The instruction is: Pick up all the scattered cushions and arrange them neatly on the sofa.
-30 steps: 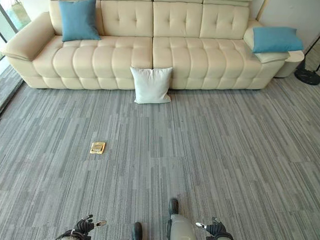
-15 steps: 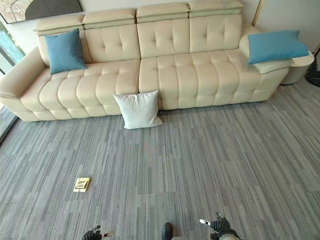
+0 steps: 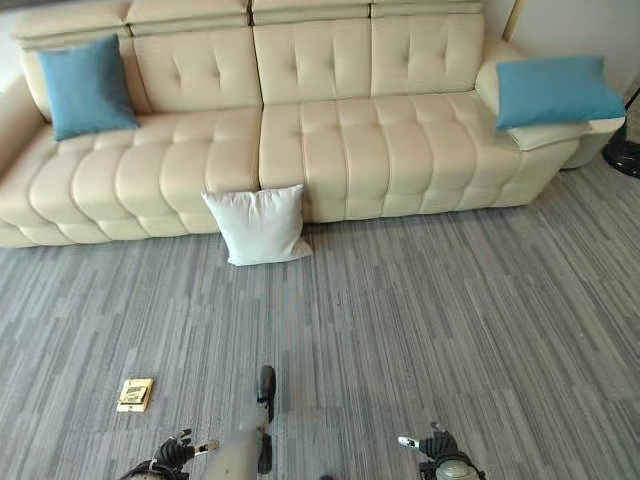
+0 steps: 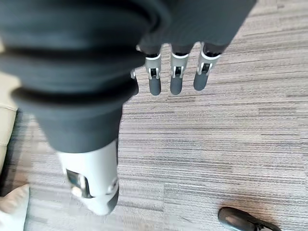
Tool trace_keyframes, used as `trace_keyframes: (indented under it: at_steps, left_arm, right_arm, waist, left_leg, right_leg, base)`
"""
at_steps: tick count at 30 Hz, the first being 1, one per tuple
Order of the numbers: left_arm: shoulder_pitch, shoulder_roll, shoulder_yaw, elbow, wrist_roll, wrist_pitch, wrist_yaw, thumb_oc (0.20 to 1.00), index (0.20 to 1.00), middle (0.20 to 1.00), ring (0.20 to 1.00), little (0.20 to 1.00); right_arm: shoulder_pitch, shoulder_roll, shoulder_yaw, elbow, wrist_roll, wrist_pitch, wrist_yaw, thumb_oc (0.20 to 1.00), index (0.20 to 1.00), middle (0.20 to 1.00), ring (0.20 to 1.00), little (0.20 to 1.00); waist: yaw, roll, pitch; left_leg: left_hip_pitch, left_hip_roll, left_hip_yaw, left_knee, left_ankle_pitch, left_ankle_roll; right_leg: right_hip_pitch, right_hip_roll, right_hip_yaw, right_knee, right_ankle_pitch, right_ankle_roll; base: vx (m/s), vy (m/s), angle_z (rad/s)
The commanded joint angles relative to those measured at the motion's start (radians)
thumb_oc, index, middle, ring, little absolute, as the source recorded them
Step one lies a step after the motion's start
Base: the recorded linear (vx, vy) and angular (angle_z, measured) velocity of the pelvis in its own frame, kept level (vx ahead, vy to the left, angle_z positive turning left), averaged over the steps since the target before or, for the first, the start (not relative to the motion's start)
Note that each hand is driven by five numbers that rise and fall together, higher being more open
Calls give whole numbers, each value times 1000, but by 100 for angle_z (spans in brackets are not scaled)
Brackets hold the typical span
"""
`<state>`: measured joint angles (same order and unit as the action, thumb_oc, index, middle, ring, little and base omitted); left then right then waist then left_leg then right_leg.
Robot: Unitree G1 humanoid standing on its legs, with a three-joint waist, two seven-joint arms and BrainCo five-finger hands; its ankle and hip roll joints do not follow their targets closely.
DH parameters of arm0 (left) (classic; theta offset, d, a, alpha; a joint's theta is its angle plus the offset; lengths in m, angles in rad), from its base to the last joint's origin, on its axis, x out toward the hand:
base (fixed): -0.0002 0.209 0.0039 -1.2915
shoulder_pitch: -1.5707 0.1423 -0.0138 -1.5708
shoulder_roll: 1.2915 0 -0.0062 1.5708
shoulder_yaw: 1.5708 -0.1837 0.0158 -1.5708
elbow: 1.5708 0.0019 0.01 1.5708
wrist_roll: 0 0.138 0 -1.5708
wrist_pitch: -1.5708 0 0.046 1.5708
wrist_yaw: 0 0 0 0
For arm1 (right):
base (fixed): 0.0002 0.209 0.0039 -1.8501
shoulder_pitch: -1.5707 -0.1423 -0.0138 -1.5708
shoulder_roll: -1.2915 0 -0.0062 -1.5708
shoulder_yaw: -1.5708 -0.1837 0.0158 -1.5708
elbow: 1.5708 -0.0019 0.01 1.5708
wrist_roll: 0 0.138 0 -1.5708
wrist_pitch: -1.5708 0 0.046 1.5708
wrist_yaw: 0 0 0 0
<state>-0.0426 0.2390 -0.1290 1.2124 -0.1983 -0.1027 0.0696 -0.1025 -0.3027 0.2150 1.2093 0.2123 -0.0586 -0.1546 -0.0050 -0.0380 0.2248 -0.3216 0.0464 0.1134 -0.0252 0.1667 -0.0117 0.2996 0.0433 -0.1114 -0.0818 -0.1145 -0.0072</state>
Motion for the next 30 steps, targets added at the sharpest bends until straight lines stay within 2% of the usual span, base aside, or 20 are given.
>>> trace_keyframes:
  at_steps: [1, 3, 4, 6, 7, 8, 9, 10, 12, 13, 14, 17, 19, 20, 21, 22, 23, 27, 28, 30]
  left_arm:
    - [-8, 16, -24, -9, -11, -12, 5, 1000, 1000, 1000, 1000, 1000]
    - [-4, 20, -25, 3, 16, -8, -2, 1000, 1000, 1000, 1000, 1000]
    - [-3, 21, -25, 3, 16, -8, -2, 1000, 1000, 1000, 1000, 1000]
    - [-8, 29, -30, -2, 26, -4, -8, 1000, 1000, 1000, 1000, 1000]
    - [-15, 38, -30, -9, 32, 1, -9, 1000, 1000, 1000, 1000, 1000]
    - [-15, 38, -30, -9, 32, 1, -9, 1000, 1000, 1000, 1000, 1000]
    - [-21, 44, -32, -12, 33, 1, -8, 1000, 1000, 1000, 1000, 1000]
    - [-25, 47, -34, -14, 31, 2, -7, 1000, 1000, 1000, 1000, 1000]
    - [-28, 55, -33, -24, 27, 3, -7, 1000, 1000, 1000, 1000, 1000]
    - [-29, 55, -34, -22, 26, 2, -9, 1000, 1000, 1000, 1000, 1000]
    - [-31, 58, -30, -20, 16, -1, -6, 1000, 1000, 1000, 1000, 1000]
    - [-34, 58, -27, -18, 13, -3, -6, 1000, 1000, 1000, 1000, 1000]
    - [-42, 54, -28, -9, 7, -2, -1, 1000, 1000, 1000, 1000, 1000]
    - [-45, 53, -29, -6, 7, -7, 3, 1000, 1000, 1000, 1000, 1000]
    - [-47, 50, -27, -2, 12, -8, 3, 1000, 1000, 1000, 1000, 1000]
    - [-47, 50, -27, -2, 12, -8, 3, 1000, 1000, 1000, 1000, 1000]
    - [-52, 47, -21, 8, 15, -13, 6, 1000, 1000, 1000, 1000, 1000]
    - [-46, 46, -10, 11, 17, -17, 0, 1000, 1000, 1000, 1000, 1000]
    - [-42, 38, -16, 25, 35, -19, -6, 1000, 1000, 1000, 1000, 1000]
    - [-41, 29, -19, 30, 40, -17, -5, 1000, 1000, 1000, 1000, 1000]
  right_arm:
    - [13, -13, -8, -43, -38, -8, 2, 1000, 1000, 1000, 1000, 1000]
    - [23, 8, -3, -37, -45, -6, 16, 1000, 1000, 1000, 1000, 1000]
    - [23, 8, -2, -37, -45, -6, 16, 1000, 1000, 1000, 1000, 1000]
    - [30, 19, 8, -36, -56, -1, 24, 1000, 1000, 1000, 1000, 1000]
    - [29, 28, 13, -38, -62, 0, 26, 1000, 1000, 1000, 1000, 1000]
    - [29, 28, 13, -38, -62, 0, 26, 1000, 1000, 1000, 1000, 1000]
    - [25, 32, 14, -41, -60, 0, 26, 1000, 1000, 1000, 1000, 1000]
    - [25, 37, 17, -46, -59, 0, 25, 1000, 1000, 1000, 1000, 1000]
    - [29, 41, 15, -57, -56, -2, 22, 1000, 1000, 1000, 1000, 1000]
    - [31, 44, 13, -58, -54, -2, 22, 1000, 1000, 1000, 1000, 1000]
    - [32, 43, 15, -57, -52, -3, 21, 1000, 1000, 1000, 1000, 1000]
    - [30, 43, 18, -48, -49, -4, 24, 1000, 1000, 1000, 1000, 1000]
    - [24, 41, 19, -50, -47, -3, 22, 1000, 1000, 1000, 1000, 1000]
    - [21, 38, 23, -51, -46, -2, 20, 1000, 1000, 1000, 1000, 1000]
    - [20, 35, 21, -52, -47, -1, 18, 1000, 1000, 1000, 1000, 1000]
    - [20, 34, 21, -52, -47, -1, 18, 1000, 1000, 1000, 1000, 1000]
    - [23, 35, 15, -48, -53, 2, 15, 1000, 1000, 1000, 1000, 1000]
    - [38, 31, 5, -49, -59, 5, 13, 1000, 1000, 1000, 1000, 1000]
    - [56, 30, -1, -33, -50, 3, 16, 1000, 1000, 1000, 1000, 1000]
    - [58, 27, -5, -31, -43, 1, 17, 1000, 1000, 1000, 1000, 1000]
  waist:
    - [41, 35, -24]
    - [44, 20, -65]
    - [44, 18, -66]
    - [46, 1, -80]
    - [49, -11, -81]
    - [50, -12, -81]
    - [50, -18, -75]
    - [48, -18, -72]
    - [41, -7, -58]
    - [34, 3, -49]
    - [16, 19, -30]
    - [5, 31, -15]
    - [-11, 35, 3]
    - [-29, 25, 9]
    - [-39, 23, 13]
    - [-41, 26, 17]
    - [-60, 23, 19]
    - [-85, 32, 16]
    - [-93, 30, -11]
    - [-99, 38, -20]
  left_leg:
    - [82, 124, -10, -62, 8, -107]
    - [127, 90, 8, -62, 24, -87]
    - [128, 89, 9, -62, 24, -87]
    - [160, 53, 20, -56, -6, -58]
    - [196, 23, 31, -51, -44, -28]
    - [195, 22, 33, -51, -44, -28]
    - [216, 5, 36, -54, -65, -12]
    - [232, -6, 40, -57, -83, 3]
    - [278, -20, 34, -62, -114, 24]
    - [299, -22, 23, -62, -130, 33]
    - [348, -23, -5, -62, -161, 40]
    - [383, -23, -21, -62, -181, 38]
    - [426, -33, -44, -62, -206, 34]
    - [457, -54, -63, -62, -230, 29]
    - [476, -60, -72, -62, -243, 24]
    - [482, -57, -75, -62, -246, 23]
    - [517, -68, -90, -62, -270, 12]
    - [563, -67, -114, -62, -306, 5]
    - [597, -76, -132, -62, -344, 5]
    - [617, -66, -138, -62, -352, 2]
  right_leg:
    - [-10, -146, 77, 42, -85, 94]
    - [-23, -190, 87, 110, -41, 128]
    - [-24, -192, 88, 111, -42, 129]
    - [-53, -216, 101, 196, 31, 150]
    - [-105, -235, 107, 324, 113, 164]
    - [-107, -236, 109, 326, 112, 165]
    - [-135, -246, 109, 405, 162, 173]
    - [-165, -252, 106, 483, 225, 178]
    - [-219, -253, 91, 602, 269, 171]
    - [-260, -247, 89, 658, 265, 160]
    - [-354, -202, 78, 676, 161, 127]
    - [-398, -178, 38, 603, 97, 115]
    - [-453, -151, -8, 481, 83, 108]
    - [-497, -123, -18, 320, 109, 122]
    - [-497, -117, -25, 238, 124, 130]
    - [-487, -114, -29, 232, 126, 130]
    - [-535, -114, -49, 119, 171, 147]
    - [-558, -107, -37, 55, 197, 159]
    - [-516, -108, -31, 21, 212, 140]
    - [-502, -101, -29, 31, 213, 128]
  base:
    - [428, 324, -35]
    - [513, 390, -9]
    - [424, 326, 14]
    - [337, 284, 13]
    - [290, 267, 14]
    - [247, 254, 14]
    - [156, 183, 45]
    - [216, 246, 50]
    - [219, 218, 32]
    - [356, 229, 19]
    - [344, 166, 22]
    - [223, 46, 31]
    - [327, -17, 26]
    - [383, -63, 19]
    - [313, -55, 22]
    - [397, -71, 20]
    - [284, -49, 24]
    - [419, -96, 24]
    - [493, -143, 29]
    - [414, -123, 24]
